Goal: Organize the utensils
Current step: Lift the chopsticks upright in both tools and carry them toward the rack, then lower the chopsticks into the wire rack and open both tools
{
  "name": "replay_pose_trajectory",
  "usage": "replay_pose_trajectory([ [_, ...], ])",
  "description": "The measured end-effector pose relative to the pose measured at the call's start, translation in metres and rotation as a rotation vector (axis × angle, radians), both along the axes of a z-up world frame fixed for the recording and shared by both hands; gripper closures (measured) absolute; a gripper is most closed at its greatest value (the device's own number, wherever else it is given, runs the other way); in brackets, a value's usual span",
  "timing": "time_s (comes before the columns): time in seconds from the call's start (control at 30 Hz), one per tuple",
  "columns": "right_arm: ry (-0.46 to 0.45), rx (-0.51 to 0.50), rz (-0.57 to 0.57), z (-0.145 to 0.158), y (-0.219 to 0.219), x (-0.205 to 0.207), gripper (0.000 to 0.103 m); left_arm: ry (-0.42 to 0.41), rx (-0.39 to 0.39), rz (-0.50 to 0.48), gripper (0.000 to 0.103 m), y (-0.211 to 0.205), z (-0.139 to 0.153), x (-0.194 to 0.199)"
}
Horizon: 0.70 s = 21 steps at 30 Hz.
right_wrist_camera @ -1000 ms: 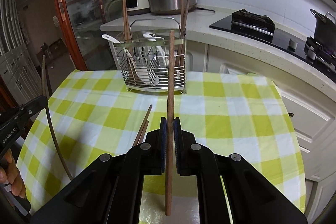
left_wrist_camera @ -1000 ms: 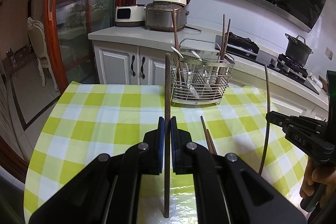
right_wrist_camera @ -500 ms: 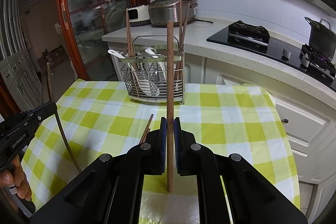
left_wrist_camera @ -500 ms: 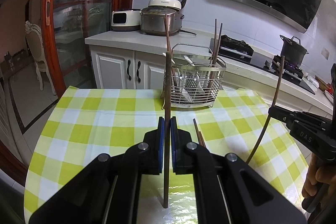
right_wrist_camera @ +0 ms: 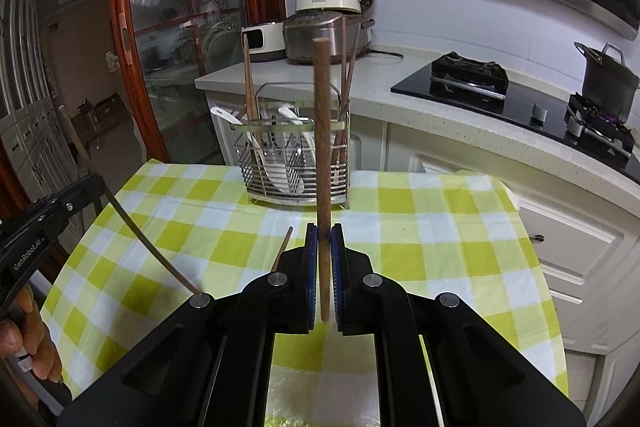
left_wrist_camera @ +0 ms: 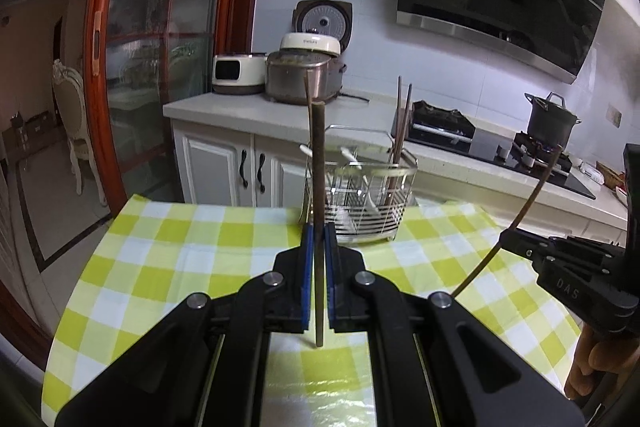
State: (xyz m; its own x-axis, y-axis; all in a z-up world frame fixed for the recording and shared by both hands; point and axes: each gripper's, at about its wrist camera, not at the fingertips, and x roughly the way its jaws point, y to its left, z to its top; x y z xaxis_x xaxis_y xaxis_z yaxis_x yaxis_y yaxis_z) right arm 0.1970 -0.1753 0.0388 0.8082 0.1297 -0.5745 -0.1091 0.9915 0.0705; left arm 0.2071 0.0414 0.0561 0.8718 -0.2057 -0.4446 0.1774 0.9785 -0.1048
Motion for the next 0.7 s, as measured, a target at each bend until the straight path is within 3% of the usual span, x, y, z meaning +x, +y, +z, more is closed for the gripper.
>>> replay_pose_trajectory([
  [0.33,-0.042,-0.013,-0.004,0.022,0.0,0.01,0.095,-0.017,-0.011,-0.012,0.097,-0.006,0.019,0.014],
  [0.7,-0.144,-0.01,0.0,0.091,-0.002,0.045,0.095,-0.134,-0.006,-0.023,0.097,-0.022,0.081,0.046],
])
